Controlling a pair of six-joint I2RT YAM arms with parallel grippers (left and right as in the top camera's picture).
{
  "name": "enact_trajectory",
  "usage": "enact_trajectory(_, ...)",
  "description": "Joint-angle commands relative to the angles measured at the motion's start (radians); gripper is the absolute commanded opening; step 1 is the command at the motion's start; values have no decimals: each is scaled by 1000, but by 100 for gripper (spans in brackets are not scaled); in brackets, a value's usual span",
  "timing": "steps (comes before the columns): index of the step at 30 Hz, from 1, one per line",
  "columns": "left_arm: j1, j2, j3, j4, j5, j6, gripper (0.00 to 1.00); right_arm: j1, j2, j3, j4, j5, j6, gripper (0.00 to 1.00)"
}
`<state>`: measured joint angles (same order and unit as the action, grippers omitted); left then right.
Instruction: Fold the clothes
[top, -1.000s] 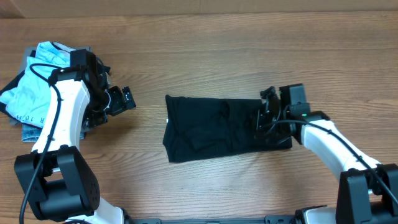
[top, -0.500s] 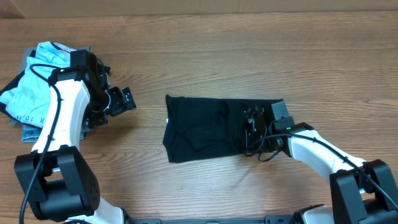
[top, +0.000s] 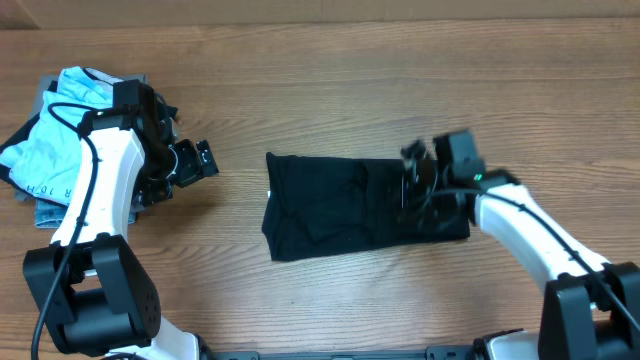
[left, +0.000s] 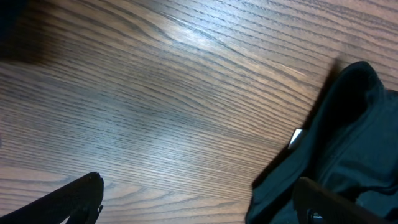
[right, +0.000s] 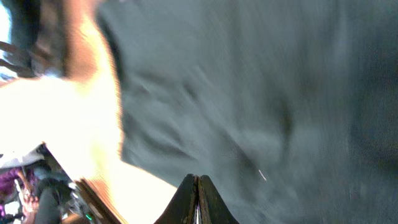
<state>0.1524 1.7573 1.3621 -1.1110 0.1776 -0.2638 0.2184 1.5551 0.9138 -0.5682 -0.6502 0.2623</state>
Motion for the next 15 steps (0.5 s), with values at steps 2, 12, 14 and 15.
enact_trajectory(2, 4, 6, -5, -2, -24, -10, 100, -12, -32, 95, 69, 73, 1, 4)
enact_trajectory(12, 4, 6, -5, -2, -24, -10, 100, 32, 118, 77, 212, 145, 27, 4)
enact_trajectory(14, 4, 6, -5, -2, -24, -10, 100, 51, 172, 73, 241, 145, 35, 4)
enact_trajectory(15, 4, 6, -5, -2, -24, -10, 100, 60, 195, 73, 249, 145, 35, 4)
